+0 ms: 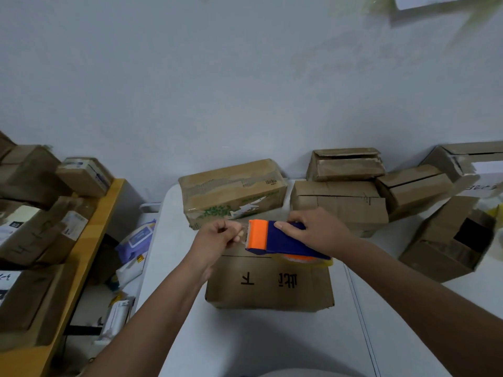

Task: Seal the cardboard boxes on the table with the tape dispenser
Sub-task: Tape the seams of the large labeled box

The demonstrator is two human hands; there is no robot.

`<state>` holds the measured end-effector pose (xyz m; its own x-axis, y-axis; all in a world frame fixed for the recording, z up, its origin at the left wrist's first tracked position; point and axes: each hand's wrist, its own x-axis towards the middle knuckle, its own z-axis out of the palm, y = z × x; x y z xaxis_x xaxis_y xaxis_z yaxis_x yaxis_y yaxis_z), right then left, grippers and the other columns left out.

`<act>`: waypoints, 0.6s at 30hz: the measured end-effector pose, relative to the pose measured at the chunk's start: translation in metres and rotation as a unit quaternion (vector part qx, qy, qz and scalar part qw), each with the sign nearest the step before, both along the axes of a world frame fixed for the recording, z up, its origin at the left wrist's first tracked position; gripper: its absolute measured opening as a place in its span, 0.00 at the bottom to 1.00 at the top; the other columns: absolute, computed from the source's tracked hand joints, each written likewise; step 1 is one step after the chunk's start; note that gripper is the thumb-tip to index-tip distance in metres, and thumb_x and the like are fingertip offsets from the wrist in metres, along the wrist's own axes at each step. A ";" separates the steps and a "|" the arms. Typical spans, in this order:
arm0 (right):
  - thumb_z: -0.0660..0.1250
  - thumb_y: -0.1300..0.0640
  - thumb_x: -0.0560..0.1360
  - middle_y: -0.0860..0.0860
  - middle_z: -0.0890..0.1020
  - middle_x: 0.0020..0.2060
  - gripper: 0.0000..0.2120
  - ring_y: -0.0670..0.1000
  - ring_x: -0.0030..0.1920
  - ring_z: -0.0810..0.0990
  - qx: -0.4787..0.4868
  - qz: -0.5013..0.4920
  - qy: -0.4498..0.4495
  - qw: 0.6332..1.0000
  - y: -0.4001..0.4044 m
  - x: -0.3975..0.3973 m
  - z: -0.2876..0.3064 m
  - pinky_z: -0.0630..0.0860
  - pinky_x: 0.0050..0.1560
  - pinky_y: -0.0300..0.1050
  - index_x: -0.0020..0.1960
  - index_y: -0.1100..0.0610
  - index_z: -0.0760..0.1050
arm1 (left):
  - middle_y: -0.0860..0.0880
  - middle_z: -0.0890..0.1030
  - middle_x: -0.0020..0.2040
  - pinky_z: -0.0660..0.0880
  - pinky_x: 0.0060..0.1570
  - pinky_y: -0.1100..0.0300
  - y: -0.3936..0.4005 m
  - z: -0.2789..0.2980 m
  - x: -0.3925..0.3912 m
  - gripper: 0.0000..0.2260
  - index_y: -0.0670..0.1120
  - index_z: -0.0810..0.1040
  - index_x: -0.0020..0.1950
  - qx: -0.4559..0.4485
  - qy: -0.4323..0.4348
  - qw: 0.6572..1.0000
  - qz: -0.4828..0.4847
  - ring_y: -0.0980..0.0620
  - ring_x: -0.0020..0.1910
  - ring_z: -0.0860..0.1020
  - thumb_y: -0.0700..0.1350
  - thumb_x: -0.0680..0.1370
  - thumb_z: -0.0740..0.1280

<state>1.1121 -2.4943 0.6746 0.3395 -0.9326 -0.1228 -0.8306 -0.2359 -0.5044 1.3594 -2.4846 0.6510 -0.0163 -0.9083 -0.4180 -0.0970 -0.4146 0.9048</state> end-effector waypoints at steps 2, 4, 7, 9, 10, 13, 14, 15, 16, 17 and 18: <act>0.44 0.24 0.69 0.45 0.81 0.42 0.33 0.43 0.39 0.79 0.014 0.005 0.007 1.000 0.000 0.002 -0.001 0.79 0.40 0.40 0.55 0.43 0.75 | 0.47 0.81 0.36 0.76 0.44 0.61 0.002 -0.003 0.012 0.07 0.41 0.82 0.45 0.005 0.008 1.000 0.029 0.54 0.38 0.77 0.40 0.80 0.67; 0.43 0.23 0.67 0.45 0.81 0.42 0.35 0.43 0.39 0.79 0.019 0.010 0.015 1.000 -0.001 0.004 -0.001 0.79 0.41 0.42 0.55 0.43 0.75 | 0.47 0.82 0.36 0.76 0.41 0.65 0.001 -0.004 0.028 0.07 0.40 0.82 0.44 0.001 0.019 0.998 0.067 0.55 0.36 0.77 0.39 0.80 0.67; 0.44 0.23 0.68 0.45 0.81 0.41 0.33 0.44 0.39 0.79 0.030 0.022 0.049 0.998 -0.006 0.002 0.002 0.79 0.42 0.43 0.52 0.43 0.75 | 0.46 0.81 0.38 0.74 0.41 0.66 -0.003 -0.004 0.062 0.06 0.40 0.80 0.45 0.001 0.017 0.991 0.132 0.55 0.36 0.76 0.36 0.80 0.65; 0.47 0.25 0.71 0.45 0.80 0.38 0.29 0.43 0.37 0.78 0.023 0.034 0.088 0.995 -0.010 0.001 0.004 0.76 0.39 0.40 0.48 0.44 0.75 | 0.45 0.81 0.40 0.75 0.44 0.65 -0.001 -0.009 0.083 0.05 0.39 0.80 0.47 0.020 0.007 0.990 0.140 0.54 0.39 0.76 0.37 0.80 0.65; 0.48 0.26 0.73 0.45 0.80 0.37 0.27 0.43 0.37 0.78 0.015 0.039 0.106 0.993 -0.011 0.002 0.004 0.73 0.38 0.39 0.47 0.46 0.75 | 0.45 0.81 0.41 0.75 0.46 0.64 0.001 -0.013 0.090 0.05 0.39 0.81 0.48 0.032 0.002 0.991 0.131 0.53 0.40 0.77 0.37 0.80 0.65; 0.51 0.27 0.73 0.45 0.79 0.36 0.28 0.44 0.37 0.77 -0.004 0.039 0.145 0.989 -0.012 0.011 0.001 0.70 0.36 0.39 0.45 0.48 0.76 | 0.44 0.81 0.43 0.76 0.46 0.62 0.009 -0.032 0.096 0.05 0.39 0.82 0.50 0.056 -0.025 0.990 0.129 0.51 0.42 0.77 0.39 0.80 0.67; 0.51 0.26 0.73 0.46 0.79 0.36 0.28 0.44 0.37 0.76 -0.007 0.037 0.156 0.987 -0.012 0.016 -0.001 0.70 0.35 0.39 0.45 0.48 0.76 | 0.44 0.82 0.43 0.76 0.46 0.62 0.010 -0.038 0.096 0.05 0.38 0.82 0.50 0.060 -0.024 0.988 0.139 0.50 0.42 0.77 0.39 0.79 0.67; 0.51 0.26 0.73 0.46 0.79 0.36 0.29 0.44 0.36 0.76 -0.010 0.035 0.165 0.986 -0.012 0.019 -0.001 0.69 0.35 0.39 0.45 0.49 0.76 | 0.44 0.82 0.43 0.76 0.46 0.61 0.011 -0.044 0.096 0.05 0.38 0.82 0.50 0.064 -0.019 0.987 0.148 0.50 0.42 0.78 0.40 0.79 0.68; 0.51 0.26 0.73 0.46 0.79 0.35 0.29 0.44 0.36 0.76 -0.011 0.031 0.172 0.985 -0.012 0.021 -0.001 0.69 0.34 0.38 0.44 0.49 0.77 | 0.44 0.82 0.43 0.76 0.46 0.61 0.012 -0.049 0.095 0.05 0.38 0.82 0.50 0.069 -0.015 0.985 0.155 0.50 0.42 0.78 0.40 0.78 0.69; 0.52 0.26 0.73 0.46 0.79 0.35 0.29 0.45 0.36 0.77 -0.010 0.025 0.176 0.984 -0.012 0.022 0.000 0.70 0.35 0.39 0.44 0.49 0.77 | 0.45 0.82 0.42 0.76 0.46 0.61 0.013 -0.055 0.095 0.05 0.39 0.82 0.49 0.073 -0.010 0.985 0.159 0.50 0.42 0.78 0.41 0.78 0.70; 0.52 0.26 0.73 0.47 0.79 0.35 0.29 0.45 0.36 0.77 -0.008 0.019 0.177 0.984 -0.012 0.022 0.000 0.71 0.35 0.39 0.44 0.49 0.77 | 0.45 0.82 0.42 0.76 0.46 0.61 0.014 -0.060 0.095 0.05 0.39 0.82 0.48 0.075 -0.006 0.984 0.162 0.50 0.42 0.78 0.41 0.78 0.71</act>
